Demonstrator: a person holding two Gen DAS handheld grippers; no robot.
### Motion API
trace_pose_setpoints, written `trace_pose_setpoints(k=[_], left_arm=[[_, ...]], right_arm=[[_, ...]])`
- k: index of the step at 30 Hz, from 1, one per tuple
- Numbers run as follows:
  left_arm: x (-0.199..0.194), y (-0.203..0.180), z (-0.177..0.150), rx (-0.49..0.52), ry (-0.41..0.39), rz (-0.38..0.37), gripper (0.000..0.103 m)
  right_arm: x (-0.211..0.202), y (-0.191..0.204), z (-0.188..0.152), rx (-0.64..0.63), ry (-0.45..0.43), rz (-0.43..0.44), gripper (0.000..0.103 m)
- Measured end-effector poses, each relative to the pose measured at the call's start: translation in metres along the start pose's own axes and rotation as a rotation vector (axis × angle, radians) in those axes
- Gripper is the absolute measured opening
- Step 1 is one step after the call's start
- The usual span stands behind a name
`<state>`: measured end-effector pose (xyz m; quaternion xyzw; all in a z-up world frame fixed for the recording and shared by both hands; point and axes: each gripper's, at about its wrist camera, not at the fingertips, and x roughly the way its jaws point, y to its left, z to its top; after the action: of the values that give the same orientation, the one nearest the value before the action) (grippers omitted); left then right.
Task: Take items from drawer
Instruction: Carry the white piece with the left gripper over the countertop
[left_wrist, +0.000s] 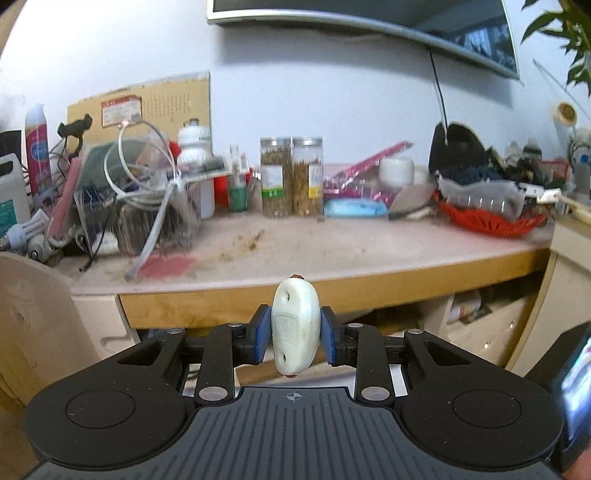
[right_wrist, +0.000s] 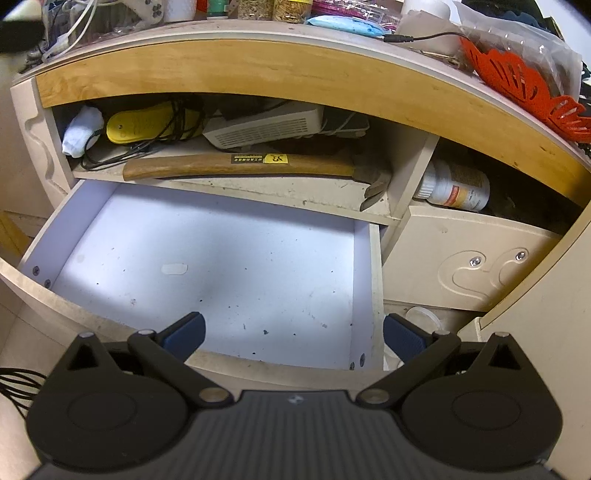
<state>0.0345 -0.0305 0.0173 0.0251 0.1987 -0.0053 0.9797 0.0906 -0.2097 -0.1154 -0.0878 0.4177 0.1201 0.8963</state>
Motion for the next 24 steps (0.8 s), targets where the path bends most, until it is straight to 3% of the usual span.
trace_pose_setpoints(k=[8,24], left_arm=[[-0.012,0.001,0.008,-0.003,-0.084,0.012,0.027],[0.003,-0.001,0.016,0.006,-0.105,0.011,0.027]], right_arm=[[-0.002,0.001,0.000,-0.001,-0.004,0.000,0.103],[-0.003,0.007,-0.003,-0.003,0.004,0.020,0.103]])
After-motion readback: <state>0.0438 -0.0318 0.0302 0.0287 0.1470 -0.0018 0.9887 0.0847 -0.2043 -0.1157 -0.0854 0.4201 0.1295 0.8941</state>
